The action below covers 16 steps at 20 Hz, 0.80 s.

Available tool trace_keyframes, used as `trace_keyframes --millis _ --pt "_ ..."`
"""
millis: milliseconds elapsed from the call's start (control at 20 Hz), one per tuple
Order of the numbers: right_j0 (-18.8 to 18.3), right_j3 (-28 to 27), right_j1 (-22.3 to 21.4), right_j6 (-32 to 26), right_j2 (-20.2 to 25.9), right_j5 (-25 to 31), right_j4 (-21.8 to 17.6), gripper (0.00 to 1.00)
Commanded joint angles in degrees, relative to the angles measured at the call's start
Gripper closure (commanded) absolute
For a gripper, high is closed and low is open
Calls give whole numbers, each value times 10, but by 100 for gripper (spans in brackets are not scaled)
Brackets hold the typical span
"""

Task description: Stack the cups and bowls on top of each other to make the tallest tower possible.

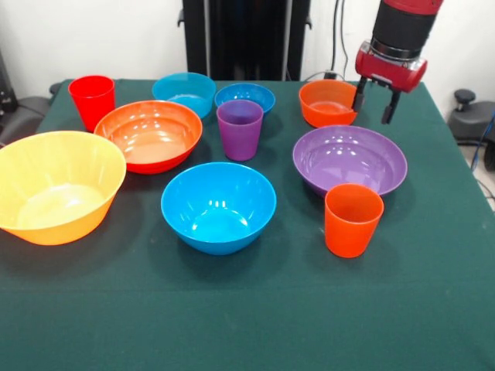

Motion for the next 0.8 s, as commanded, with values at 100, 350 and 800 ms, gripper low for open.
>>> trace_keyframes --millis 100,350,800 --pt "17 9 49 119 36 34 21 0" --pt "55 1 56 131 -10 85 28 0" --pt "57 30 67 139 3 56 34 0"
